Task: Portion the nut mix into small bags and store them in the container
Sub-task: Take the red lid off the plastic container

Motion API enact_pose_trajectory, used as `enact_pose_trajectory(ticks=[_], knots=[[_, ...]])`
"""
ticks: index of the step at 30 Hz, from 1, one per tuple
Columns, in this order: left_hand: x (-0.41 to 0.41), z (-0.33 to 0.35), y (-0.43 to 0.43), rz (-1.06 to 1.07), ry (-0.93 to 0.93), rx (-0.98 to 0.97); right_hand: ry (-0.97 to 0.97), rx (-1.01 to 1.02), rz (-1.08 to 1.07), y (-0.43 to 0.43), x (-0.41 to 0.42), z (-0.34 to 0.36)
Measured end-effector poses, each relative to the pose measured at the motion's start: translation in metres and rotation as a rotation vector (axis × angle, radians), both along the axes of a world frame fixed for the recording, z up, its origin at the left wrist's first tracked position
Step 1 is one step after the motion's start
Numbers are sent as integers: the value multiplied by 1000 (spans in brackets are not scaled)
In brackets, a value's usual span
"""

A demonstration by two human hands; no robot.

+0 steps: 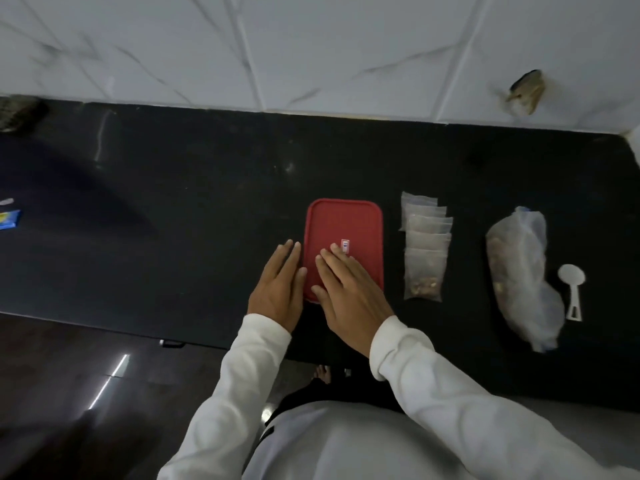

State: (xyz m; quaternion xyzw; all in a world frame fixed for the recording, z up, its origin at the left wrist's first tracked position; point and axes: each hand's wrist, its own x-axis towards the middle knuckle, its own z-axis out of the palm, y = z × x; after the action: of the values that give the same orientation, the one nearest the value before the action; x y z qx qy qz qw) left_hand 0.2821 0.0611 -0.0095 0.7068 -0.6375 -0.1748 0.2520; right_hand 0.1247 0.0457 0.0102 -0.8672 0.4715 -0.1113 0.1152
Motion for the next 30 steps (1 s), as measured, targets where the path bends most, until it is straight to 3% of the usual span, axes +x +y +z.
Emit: enact_pose_trajectory(ticks=[6,10,20,26,30], knots=[[11,-9,9,-54,310,45,69,-92,-12,6,15,-1],[14,-14,12,-99,408,36,98,-225,-12,5,16,-7],[16,-23,9,-188,266,50,237,-630,109,2,14,-35],[16,-25,6,-267,339,96,224,-705,122,0,14,-35],[19,-23,0,-308,264,89,167,-681,111,0,14,-34]])
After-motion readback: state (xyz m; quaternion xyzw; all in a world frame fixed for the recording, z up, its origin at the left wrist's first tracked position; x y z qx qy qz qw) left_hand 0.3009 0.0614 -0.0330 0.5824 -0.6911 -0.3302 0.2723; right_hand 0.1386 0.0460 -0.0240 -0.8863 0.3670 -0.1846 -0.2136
